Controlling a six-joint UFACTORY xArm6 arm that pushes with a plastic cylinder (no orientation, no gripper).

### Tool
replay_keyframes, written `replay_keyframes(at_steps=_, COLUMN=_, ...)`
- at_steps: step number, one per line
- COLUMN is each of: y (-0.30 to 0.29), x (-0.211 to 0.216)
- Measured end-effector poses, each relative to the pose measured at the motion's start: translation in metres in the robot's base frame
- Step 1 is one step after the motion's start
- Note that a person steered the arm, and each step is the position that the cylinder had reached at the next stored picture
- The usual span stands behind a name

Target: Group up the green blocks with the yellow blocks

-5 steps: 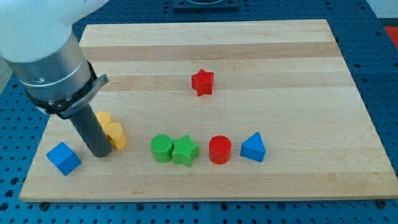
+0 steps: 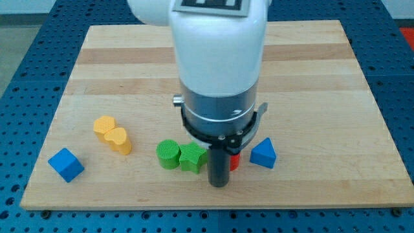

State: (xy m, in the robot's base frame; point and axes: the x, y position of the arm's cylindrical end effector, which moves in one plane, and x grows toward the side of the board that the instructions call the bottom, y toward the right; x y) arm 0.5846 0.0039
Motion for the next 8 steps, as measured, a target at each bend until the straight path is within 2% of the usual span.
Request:
replay_keyframes(at_steps=1, y=0.000, x=-0.022)
replay_keyframes(at_steps=5, y=-0.067, x=-0.027)
replay_keyframes(at_steps=8, y=-0.073, x=-0.045)
